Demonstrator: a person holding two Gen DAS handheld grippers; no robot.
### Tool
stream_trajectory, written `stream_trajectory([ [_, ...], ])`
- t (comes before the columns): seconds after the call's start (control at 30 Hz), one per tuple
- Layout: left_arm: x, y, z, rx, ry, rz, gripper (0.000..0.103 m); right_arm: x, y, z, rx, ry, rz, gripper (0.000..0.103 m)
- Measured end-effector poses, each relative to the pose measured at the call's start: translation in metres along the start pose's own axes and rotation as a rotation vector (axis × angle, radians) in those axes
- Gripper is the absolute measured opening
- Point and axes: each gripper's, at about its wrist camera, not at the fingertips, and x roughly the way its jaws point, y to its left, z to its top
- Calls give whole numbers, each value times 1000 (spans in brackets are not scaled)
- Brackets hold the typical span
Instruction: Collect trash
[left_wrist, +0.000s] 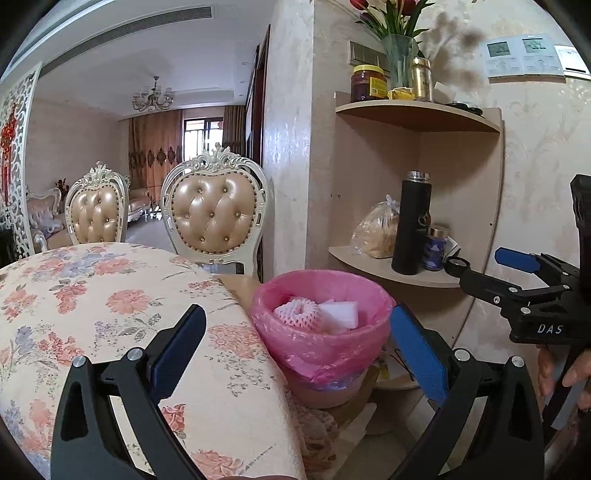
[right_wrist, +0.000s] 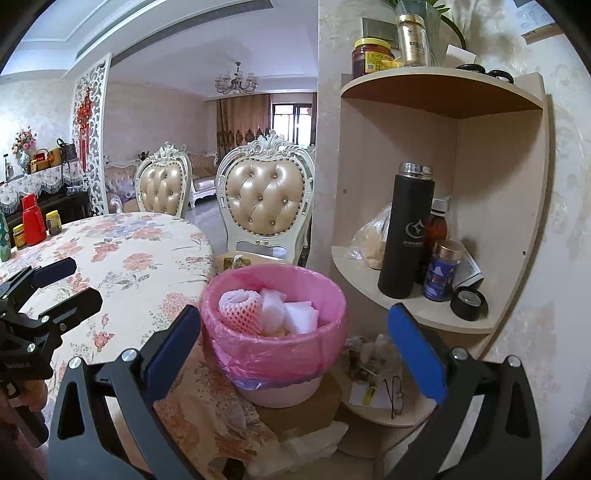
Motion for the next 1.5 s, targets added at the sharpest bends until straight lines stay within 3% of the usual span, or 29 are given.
stream_trajectory([
  [1.5, 21, 8, -15, -16, 58, 1, 96, 17, -9, -19, 40, 52, -12, 98],
])
